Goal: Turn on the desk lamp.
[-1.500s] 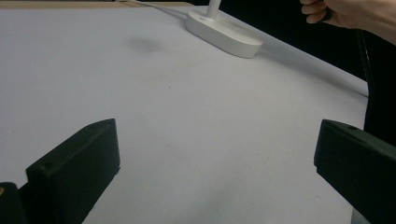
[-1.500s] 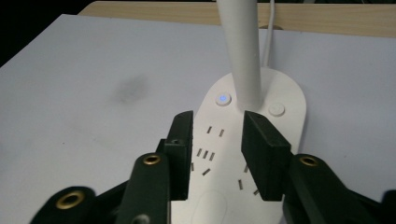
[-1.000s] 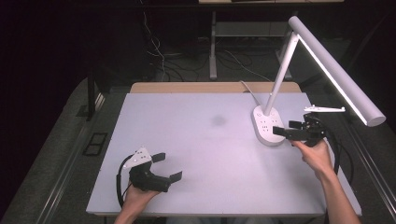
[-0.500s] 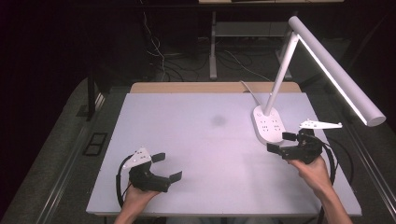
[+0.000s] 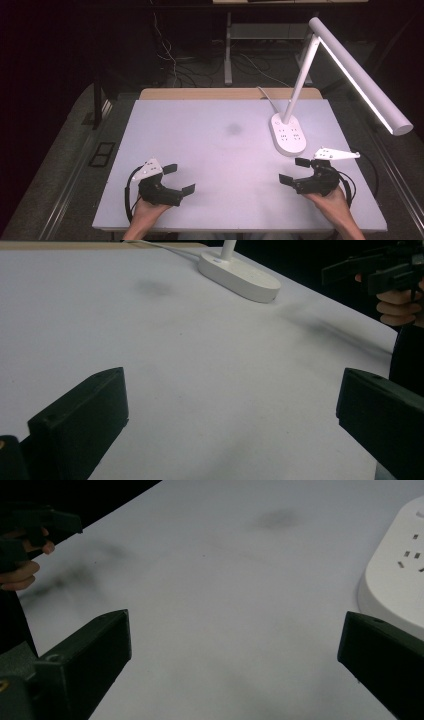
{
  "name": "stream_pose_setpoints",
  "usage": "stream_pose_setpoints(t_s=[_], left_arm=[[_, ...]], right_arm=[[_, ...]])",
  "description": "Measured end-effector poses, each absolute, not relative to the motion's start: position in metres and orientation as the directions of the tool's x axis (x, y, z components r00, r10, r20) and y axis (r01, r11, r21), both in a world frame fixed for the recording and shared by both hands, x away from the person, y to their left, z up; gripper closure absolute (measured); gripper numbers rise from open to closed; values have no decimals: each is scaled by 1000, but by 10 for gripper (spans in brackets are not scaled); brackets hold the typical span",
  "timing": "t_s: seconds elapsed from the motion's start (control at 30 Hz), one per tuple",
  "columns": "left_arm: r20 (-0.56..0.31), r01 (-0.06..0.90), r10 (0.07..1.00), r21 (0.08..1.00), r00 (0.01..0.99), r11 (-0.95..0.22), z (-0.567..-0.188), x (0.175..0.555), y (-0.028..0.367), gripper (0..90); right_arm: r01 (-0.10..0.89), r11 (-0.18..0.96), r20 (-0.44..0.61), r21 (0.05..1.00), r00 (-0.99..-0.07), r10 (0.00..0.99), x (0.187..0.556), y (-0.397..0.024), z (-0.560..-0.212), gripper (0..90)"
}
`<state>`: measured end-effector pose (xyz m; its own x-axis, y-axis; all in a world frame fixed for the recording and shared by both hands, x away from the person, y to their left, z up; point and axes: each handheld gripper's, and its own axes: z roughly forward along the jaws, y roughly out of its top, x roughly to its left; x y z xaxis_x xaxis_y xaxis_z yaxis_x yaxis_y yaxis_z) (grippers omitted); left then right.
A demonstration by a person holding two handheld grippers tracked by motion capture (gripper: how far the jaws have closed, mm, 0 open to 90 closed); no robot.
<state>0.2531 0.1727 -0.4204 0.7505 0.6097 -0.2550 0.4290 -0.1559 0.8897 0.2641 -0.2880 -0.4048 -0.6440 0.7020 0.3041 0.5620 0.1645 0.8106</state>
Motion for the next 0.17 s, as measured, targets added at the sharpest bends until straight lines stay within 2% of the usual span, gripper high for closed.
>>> stream_pose_setpoints(t_s=[0.17], left_arm=[[-254,429,609,889,751,-158,-420,253,173,0]], right_arm=[[559,179,300,809,-656,693,258,-285,-413,6]])
